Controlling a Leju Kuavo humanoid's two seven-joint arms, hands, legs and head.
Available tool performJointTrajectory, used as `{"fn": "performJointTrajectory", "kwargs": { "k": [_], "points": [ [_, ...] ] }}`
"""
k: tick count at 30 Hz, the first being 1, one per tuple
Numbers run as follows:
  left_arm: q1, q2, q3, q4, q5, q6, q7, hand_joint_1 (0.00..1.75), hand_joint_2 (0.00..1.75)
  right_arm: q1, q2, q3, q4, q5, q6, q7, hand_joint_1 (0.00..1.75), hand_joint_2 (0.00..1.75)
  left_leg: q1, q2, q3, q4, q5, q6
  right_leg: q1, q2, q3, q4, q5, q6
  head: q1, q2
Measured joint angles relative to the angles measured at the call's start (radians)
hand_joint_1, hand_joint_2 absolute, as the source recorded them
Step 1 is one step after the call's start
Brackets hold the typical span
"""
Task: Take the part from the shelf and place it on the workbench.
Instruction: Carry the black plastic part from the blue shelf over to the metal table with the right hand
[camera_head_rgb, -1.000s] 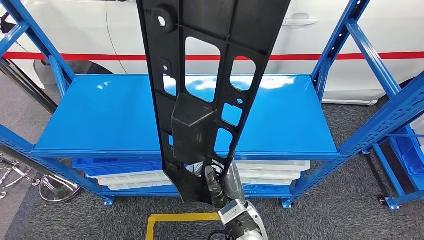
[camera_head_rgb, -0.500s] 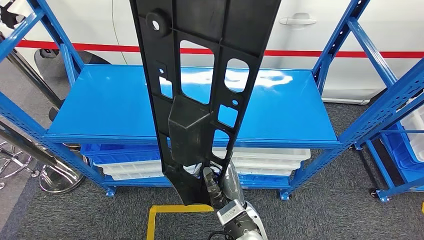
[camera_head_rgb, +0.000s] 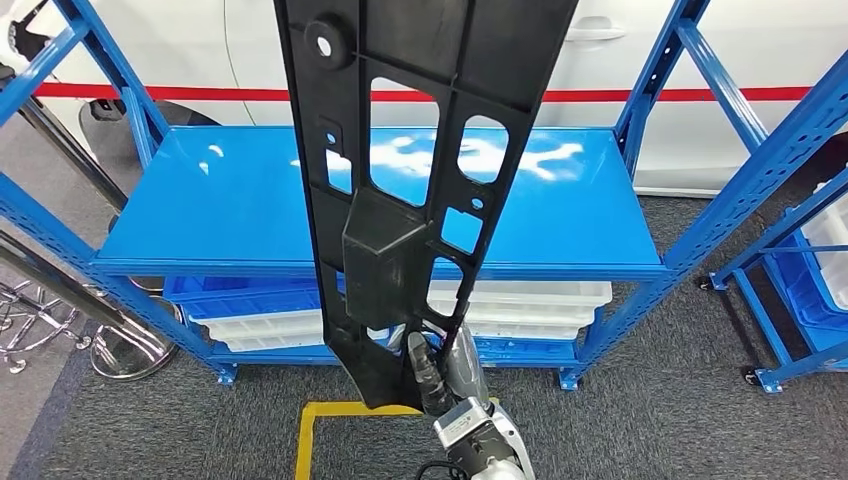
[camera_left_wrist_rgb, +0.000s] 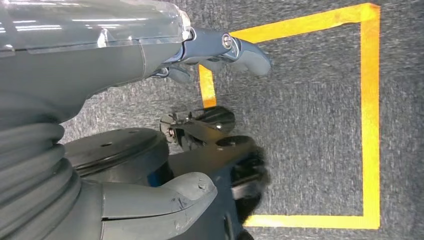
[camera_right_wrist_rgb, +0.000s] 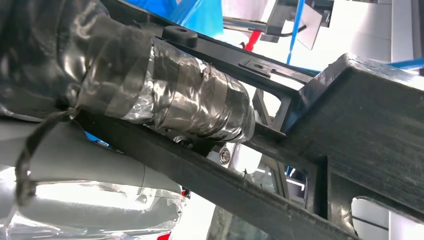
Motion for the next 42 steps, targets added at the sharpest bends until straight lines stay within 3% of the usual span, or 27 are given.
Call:
{"fn": "performJointTrajectory", "kwargs": {
  "k": [2, 3, 6, 7, 9, 11, 12, 13, 14, 16, 18, 20, 22, 24, 26, 28, 29, 30, 32, 33, 34, 37, 38, 39, 42],
  "points": [
    [-0.001, 0.001, 0.0, 0.0, 0.0, -0.001, -0.001, 0.0, 1.75, 0.0, 0.001, 0.0, 0.0, 0.0, 0.0, 0.0, 1.75, 0.0, 0.001, -0.002, 0.07, -0.117, 0.033, 0.001, 0.0, 0.001, -0.013, 0.014, 0.0, 0.011, 0.0, 0.0],
    [-0.001, 0.001, 0.0, 0.0, 0.0, -0.001, -0.002, 0.0, 1.75, 0.0, 0.001, 0.0, 0.0, 0.0, 0.0, 0.0, 1.75, 0.0, 0.0, -0.004, 0.085, -0.148, 0.037, 0.005, 0.001, 0.001, -0.017, 0.019, 0.001, 0.017, 0.0, 0.0],
    [0.001, 0.001, 0.002, 0.0, 0.0, 0.0, -0.002, 0.0, 1.75, -0.001, 0.001, -0.002, 0.0, 0.0, -0.002, 0.0, 1.75, 0.0, -0.004, -0.006, 0.08, -0.158, 0.042, 0.024, 0.001, 0.002, -0.023, 0.025, 0.007, 0.035, 0.001, 0.0],
    [0.001, 0.001, 0.002, 0.0, 0.0, 0.001, -0.002, 0.0, 1.75, -0.001, 0.001, -0.002, 0.0, 0.0, -0.003, 0.0, 1.75, 0.0, -0.004, -0.006, 0.077, -0.16, 0.047, 0.032, -0.001, 0.002, -0.028, 0.034, -0.003, 0.04, 0.001, 0.0],
    [0.0, 0.001, 0.003, 0.0, 0.001, 0.002, -0.002, 0.0, 1.75, -0.001, 0.001, -0.003, 0.0, 0.0, -0.004, 0.0, 1.75, 0.0, -0.003, -0.003, 0.067, -0.163, 0.059, 0.049, -0.004, 0.004, -0.057, 0.105, -0.061, 0.046, 0.001, 0.0],
    [0.0, 0.001, 0.005, 0.0, 0.001, 0.002, -0.002, 0.0, 1.75, 0.0, 0.001, -0.004, 0.001, 0.001, -0.004, 0.0, 1.75, 0.0, -0.008, -0.001, 0.053, -0.162, 0.068, 0.06, -0.005, 0.005, -0.105, 0.231, -0.138, 0.05, 0.001, 0.0],
    [0.0, 0.001, 0.005, 0.0, 0.001, 0.002, -0.002, 0.0, 1.75, 0.0, 0.001, -0.005, 0.001, 0.001, -0.004, 0.0, 1.75, 0.0, -0.01, 0.0, 0.045, -0.16, 0.073, 0.062, -0.005, 0.005, -0.121, 0.28, -0.159, 0.05, 0.001, 0.0],
    [0.0, 0.001, 0.006, 0.0, 0.001, 0.002, -0.002, 0.0, 1.75, 0.0, 0.001, -0.005, 0.002, 0.001, -0.004, 0.0, 1.75, 0.0, -0.011, 0.0, 0.037, -0.157, 0.077, 0.062, -0.005, 0.006, -0.12, 0.295, -0.16, 0.049, 0.001, 0.0],
    [0.001, 0.001, 0.007, 0.0, 0.001, 0.002, -0.002, 0.0, 1.75, 0.0, 0.001, -0.006, 0.002, 0.001, -0.004, 0.0, 1.75, 0.0, -0.012, 0.0, 0.03, -0.155, 0.081, 0.061, -0.004, 0.006, -0.1, 0.27, -0.143, 0.046, 0.001, 0.0],
    [0.001, 0.001, 0.008, 0.0, 0.001, 0.002, -0.001, 0.0, 1.75, 0.0, 0.001, -0.006, 0.003, 0.001, -0.004, 0.0, 1.75, 0.0, -0.012, -0.001, 0.02, -0.152, 0.088, 0.057, 0.0, 0.007, -0.022, 0.142, -0.089, 0.035, 0.001, 0.0],
    [0.001, -0.001, 0.008, 0.0, 0.001, 0.002, -0.001, 0.0, 1.75, -0.001, 0.002, -0.007, 0.003, 0.002, -0.004, 0.0, 1.75, 0.0, -0.013, -0.002, 0.013, -0.15, 0.096, 0.048, 0.007, 0.008, 0.034, 0.039, -0.058, 0.025, 0.001, 0.0],
    [0.0, -0.002, 0.008, 0.0, 0.001, 0.001, -0.001, 0.0, 1.75, -0.001, 0.003, -0.007, 0.003, 0.002, -0.004, 0.0, 1.75, 0.0, -0.013, 0.0, 0.009, -0.15, 0.105, 0.035, 0.013, 0.01, 0.039, 0.019, -0.049, 0.02, 0.001, 0.0],
    [-0.001, -0.001, 0.008, 0.0, 0.001, 0.001, -0.001, 0.0, 1.75, -0.001, 0.004, -0.007, 0.003, 0.002, -0.004, 0.0, 1.75, 0.0, -0.013, 0.0, 0.004, -0.15, 0.106, 0.022, 0.009, 0.009, 0.03, 0.011, -0.035, 0.012, 0.0, 0.0],
    [-0.001, 0.0, 0.009, 0.0, 0.001, 0.001, 0.0, 0.0, 1.75, -0.002, 0.006, -0.007, 0.003, 0.002, -0.004, -0.001, 1.75, 0.0, -0.013, -0.002, -0.018, -0.101, 0.058, 0.013, 0.003, 0.005, 0.018, -0.002, -0.013, 0.001, 0.0, 0.0],
    [-0.001, 0.001, 0.009, 0.0, 0.001, 0.001, 0.0, 0.0, 1.75, -0.003, 0.007, -0.007, 0.003, 0.003, -0.004, -0.001, 1.75, 0.0, -0.011, -0.003, -0.058, 0.021, -0.031, 0.007, 0.004, 0.002, -0.001, -0.001, 0.004, -0.007, 0.0, 0.0],
    [0.0, 0.001, 0.009, 0.0, 0.001, 0.001, 0.0, 0.0, 1.75, -0.003, 0.007, -0.007, 0.003, 0.003, -0.004, 0.0, 1.75, 0.0, -0.01, -0.003, -0.072, 0.112, -0.082, 0.002, 0.008, 0.0, -0.026, 0.007, 0.017, -0.008, 0.0, 0.0],
    [0.0, 0.001, 0.009, 0.0, 0.001, 0.001, 0.0, 0.0, 1.75, -0.003, 0.007, -0.007, 0.003, 0.003, -0.004, 0.0, 1.75, 0.0, -0.01, -0.003, -0.054, 0.106, -0.081, 0.002, 0.009, -0.001, -0.039, 0.013, 0.023, -0.007, 0.0, 0.0],
    [-0.001, 0.001, 0.009, 0.0, 0.001, 0.0, 0.0, 0.0, 1.75, -0.003, 0.007, -0.007, 0.003, 0.003, -0.004, 0.0, 1.75, 0.0, -0.01, -0.003, -0.017, 0.063, -0.064, 0.004, 0.009, 0.0, -0.051, 0.018, 0.029, -0.006, 0.0, 0.0],
    [-0.003, 0.002, 0.009, 0.0, 0.0, 0.0, 0.001, 0.0, 1.75, -0.003, 0.008, -0.007, 0.003, 0.003, -0.004, 0.0, 1.75, 0.0, -0.012, -0.003, 0.08, -0.08, -0.024, 0.011, 0.011, 0.001, -0.071, 0.029, 0.04, 0.0, 0.0, 0.0],
    [-0.005, 0.002, 0.009, 0.0, 0.0, 0.0, 0.002, 0.0, 1.75, -0.004, 0.009, -0.007, 0.003, 0.003, -0.004, 0.0, 1.75, 0.0, -0.015, -0.004, 0.112, -0.134, -0.01, 0.017, 0.012, 0.001, -0.077, 0.032, 0.045, 0.005, 0.0, 0.0],
    [-0.005, 0.002, 0.009, 0.0, 0.0, 0.0, 0.003, 0.0, 1.75, -0.005, 0.009, -0.007, 0.003, 0.003, -0.004, 0.001, 1.75, 0.0, -0.018, -0.005, 0.126, -0.163, -0.003, 0.022, 0.012, 0.001, -0.081, 0.034, 0.051, 0.011, 0.0, 0.0],
    [-0.003, 0.001, 0.009, 0.001, -0.003, 0.0, 0.005, 0.0, 1.75, -0.007, 0.01, -0.007, 0.003, 0.003, -0.003, 0.002, 1.75, 0.0, -0.021, -0.004, 0.113, -0.17, 0.02, 0.041, 0.011, 0.001, -0.087, 0.03, 0.069, 0.029, 0.0, 0.0],
    [-0.003, 0.001, 0.009, 0.001, -0.004, -0.001, 0.006, 0.0, 1.75, -0.007, 0.01, -0.008, 0.003, 0.003, -0.003, 0.003, 1.75, 0.0, -0.018, -0.002, 0.106, -0.173, 0.032, 0.05, 0.011, 0.003, -0.093, 0.037, 0.057, 0.034, 0.001, 0.0],
    [-0.003, 0.0, 0.009, 0.002, -0.006, -0.001, 0.006, 0.0, 1.75, -0.007, 0.009, -0.008, 0.003, 0.003, -0.003, 0.003, 1.75, 0.0, -0.016, 0.001, 0.095, -0.176, 0.045, 0.058, 0.01, 0.005, -0.104, 0.06, 0.026, 0.039, 0.002, 0.0],
    [-0.004, 0.0, 0.009, 0.002, -0.008, -0.001, 0.007, 0.0, 1.75, -0.007, 0.009, -0.008, 0.004, 0.003, -0.003, 0.005, 1.75, 0.0, -0.015, 0.005, 0.053, -0.174, 0.079, 0.07, 0.005, 0.009, -0.148, 0.228, -0.117, 0.051, 0.003, 0.0]
  ]
}}
